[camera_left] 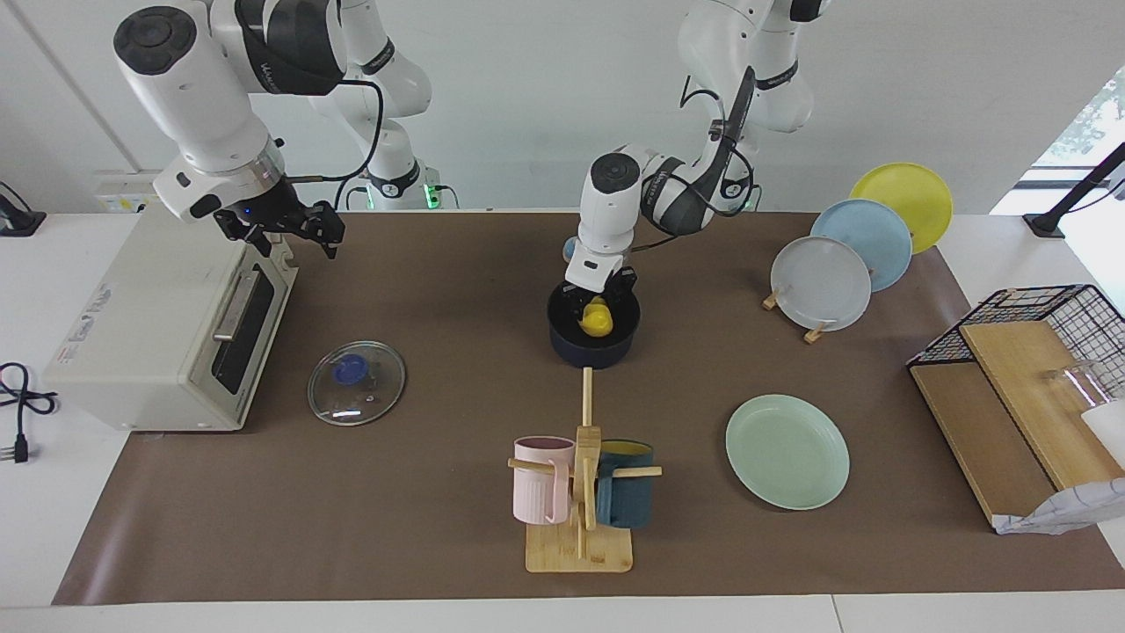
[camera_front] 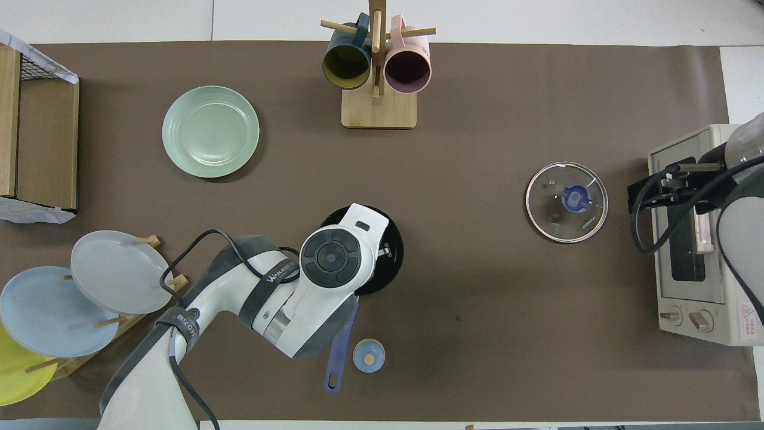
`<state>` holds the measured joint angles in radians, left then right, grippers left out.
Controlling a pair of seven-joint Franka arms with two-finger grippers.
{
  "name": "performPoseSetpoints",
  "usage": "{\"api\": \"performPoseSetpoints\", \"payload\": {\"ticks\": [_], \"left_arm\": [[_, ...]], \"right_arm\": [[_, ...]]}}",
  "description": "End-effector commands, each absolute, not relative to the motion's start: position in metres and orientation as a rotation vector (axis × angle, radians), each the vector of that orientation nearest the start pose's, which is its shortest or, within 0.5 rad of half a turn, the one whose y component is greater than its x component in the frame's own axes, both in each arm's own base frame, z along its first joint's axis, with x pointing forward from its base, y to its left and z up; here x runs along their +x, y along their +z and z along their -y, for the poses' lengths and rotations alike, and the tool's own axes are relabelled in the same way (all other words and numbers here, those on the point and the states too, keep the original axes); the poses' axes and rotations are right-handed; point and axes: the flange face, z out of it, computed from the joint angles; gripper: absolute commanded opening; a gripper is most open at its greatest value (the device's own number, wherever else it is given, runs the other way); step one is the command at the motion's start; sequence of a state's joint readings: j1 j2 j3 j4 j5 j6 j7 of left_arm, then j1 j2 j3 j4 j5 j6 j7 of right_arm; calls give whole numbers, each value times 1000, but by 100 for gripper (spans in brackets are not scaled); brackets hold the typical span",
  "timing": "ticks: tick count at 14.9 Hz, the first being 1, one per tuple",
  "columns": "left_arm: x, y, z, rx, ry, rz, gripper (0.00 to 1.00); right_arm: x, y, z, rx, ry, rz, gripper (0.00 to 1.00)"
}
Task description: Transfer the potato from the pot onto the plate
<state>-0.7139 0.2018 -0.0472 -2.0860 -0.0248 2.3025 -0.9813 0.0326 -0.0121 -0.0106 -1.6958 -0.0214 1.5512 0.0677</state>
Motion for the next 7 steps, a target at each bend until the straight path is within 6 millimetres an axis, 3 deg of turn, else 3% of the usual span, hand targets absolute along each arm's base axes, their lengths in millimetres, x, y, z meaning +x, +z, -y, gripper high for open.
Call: {"api": "performPoseSetpoints", "payload": {"ticks": [1, 3, 5, 7], "left_arm": [[424, 335, 394, -3159, 12, 400, 0], [430, 352, 395, -3162, 8, 408, 0], [442, 381, 401, -3168, 31, 427, 0], [455, 405, 393, -3164, 61, 401, 0]], "right_arm": [[542, 575, -7, -3144, 210, -45, 100], [542, 575, -7, -3144, 210, -45, 100], [542, 575, -7, -3144, 210, -45, 100], [542, 575, -8, -3144, 210, -43, 100]]}}
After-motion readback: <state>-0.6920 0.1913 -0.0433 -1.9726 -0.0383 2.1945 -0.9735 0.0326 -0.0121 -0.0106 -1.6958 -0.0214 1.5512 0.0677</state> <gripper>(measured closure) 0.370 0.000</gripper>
